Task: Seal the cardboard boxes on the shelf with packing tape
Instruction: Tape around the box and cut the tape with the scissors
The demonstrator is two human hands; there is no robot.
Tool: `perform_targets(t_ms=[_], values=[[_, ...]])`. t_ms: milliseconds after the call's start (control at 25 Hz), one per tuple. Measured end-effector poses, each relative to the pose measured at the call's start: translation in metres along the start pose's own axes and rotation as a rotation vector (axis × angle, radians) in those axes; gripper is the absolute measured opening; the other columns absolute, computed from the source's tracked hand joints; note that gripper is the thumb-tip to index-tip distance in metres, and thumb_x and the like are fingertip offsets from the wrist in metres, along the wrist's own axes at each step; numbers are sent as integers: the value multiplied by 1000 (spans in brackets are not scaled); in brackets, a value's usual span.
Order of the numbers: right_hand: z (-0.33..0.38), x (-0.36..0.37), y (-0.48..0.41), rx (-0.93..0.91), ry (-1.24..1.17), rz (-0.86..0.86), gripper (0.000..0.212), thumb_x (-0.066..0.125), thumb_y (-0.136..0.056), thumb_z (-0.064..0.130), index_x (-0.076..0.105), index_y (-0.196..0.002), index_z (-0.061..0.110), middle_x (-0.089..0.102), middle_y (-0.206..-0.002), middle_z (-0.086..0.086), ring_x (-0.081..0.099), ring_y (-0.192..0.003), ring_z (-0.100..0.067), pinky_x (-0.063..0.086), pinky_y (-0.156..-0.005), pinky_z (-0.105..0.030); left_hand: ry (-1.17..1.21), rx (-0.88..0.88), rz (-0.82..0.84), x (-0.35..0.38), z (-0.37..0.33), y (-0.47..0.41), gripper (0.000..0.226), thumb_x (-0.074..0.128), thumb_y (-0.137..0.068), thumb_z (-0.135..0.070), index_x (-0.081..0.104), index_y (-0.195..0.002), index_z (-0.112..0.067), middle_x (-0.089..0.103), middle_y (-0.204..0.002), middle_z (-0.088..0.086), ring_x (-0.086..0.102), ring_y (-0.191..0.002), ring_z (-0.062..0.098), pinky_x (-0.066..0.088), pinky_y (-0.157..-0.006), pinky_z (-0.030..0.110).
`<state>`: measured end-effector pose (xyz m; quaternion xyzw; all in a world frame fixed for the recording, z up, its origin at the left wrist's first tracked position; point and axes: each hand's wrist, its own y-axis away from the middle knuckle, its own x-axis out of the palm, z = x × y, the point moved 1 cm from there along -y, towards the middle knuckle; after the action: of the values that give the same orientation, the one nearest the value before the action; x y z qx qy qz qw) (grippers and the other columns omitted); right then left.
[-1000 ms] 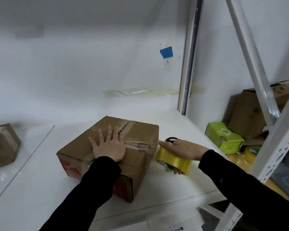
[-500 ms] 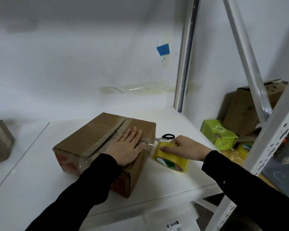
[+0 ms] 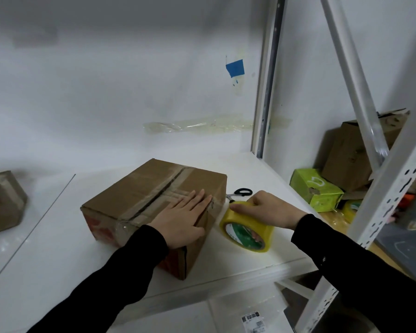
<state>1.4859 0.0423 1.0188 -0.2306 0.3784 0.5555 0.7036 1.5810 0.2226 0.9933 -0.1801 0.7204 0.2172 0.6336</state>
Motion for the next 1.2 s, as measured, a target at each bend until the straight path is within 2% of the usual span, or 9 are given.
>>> perform_targets(t_ms=[120, 280, 400, 560, 760, 840, 960, 1080, 1200], values=[[5, -1, 13, 36, -74, 28, 52, 55, -83, 59, 48, -49, 20, 49, -50, 7, 45, -50, -9, 34, -52, -18, 43, 90, 58, -2, 9, 10, 79, 46, -90, -37, -11, -146, -36, -20, -153, -14, -18, -141, 2, -8, -111, 22], [17, 12, 42, 58, -199, 105, 40, 55, -84, 54, 51, -59, 23, 53, -57, 11, 50, -60, -7, 38, -58, -17, 112, 193, 74, -5, 36, 29, 82, 35, -64, -62, -8, -134, -52, -14, -153, -22, -19, -135, -12, -14, -108, 10], [17, 35, 55, 94, -281, 139, 43, 57, -83, 55, 53, -57, 20, 51, -45, 11, 46, -50, -2, 34, -50, -14, 118, 218, 44, -3, 49, 29, 78, 45, -72, -55, -3, -134, -53, -12, -150, -28, -20, -130, -20, -17, -101, 1], [25, 52, 55, 308, -240, 114, 53, 49, -79, 68, 50, -94, 17, 55, -83, 4, 49, -70, -7, 37, -59, -21, 112, 245, 26, 1, 54, 23, 73, 45, -77, -50, -3, -133, -55, -11, -149, -28, -15, -136, -12, -14, -105, 4], [48, 38, 40, 246, -49, 318, 44, 48, -87, 60, 50, -108, 22, 59, -99, -2, 53, -85, -16, 41, -81, -28, 128, 174, -24, -6, 68, 33, 67, 47, -84, -49, 7, -137, -48, -1, -151, -23, -8, -139, -5, -5, -112, 17], [54, 39, 35, 245, -47, 390, 51, 50, -88, 54, 49, -127, 21, 57, -123, -7, 54, -102, -21, 43, -94, -31, 70, 109, -132, -2, 65, 44, 63, 37, -84, -56, 10, -139, -42, 6, -149, -20, 1, -140, -3, -2, -114, 17], [59, 51, 41, 245, -203, 402, 60, 49, -88, 56, 45, -133, 19, 55, -131, -7, 54, -116, -26, 43, -103, -36, -49, -27, -628, 27, 42, 69, 54, 37, -86, -38, 49, -134, -16, 48, -141, 2, 45, -129, 20, 26, -108, 25], [52, 56, 54, 239, -157, 330, 65, 43, -83, 68, 49, -124, 17, 54, -115, -1, 54, -102, -18, 43, -91, -27, 175, -145, -964, 62, 9, 89, 34, 42, -91, -23, 67, -107, -6, 63, -100, 8, 55, -93, 20, 40, -84, 26], [39, 55, 62, 177, -75, 233, 55, 43, -83, 68, 54, -104, 18, 54, -98, 4, 52, -82, -9, 41, -71, -21, 498, -191, -952, 71, -20, 87, 26, 42, -95, -24, 61, -110, -17, 58, -95, -10, 54, -89, 0, 41, -79, 11]])
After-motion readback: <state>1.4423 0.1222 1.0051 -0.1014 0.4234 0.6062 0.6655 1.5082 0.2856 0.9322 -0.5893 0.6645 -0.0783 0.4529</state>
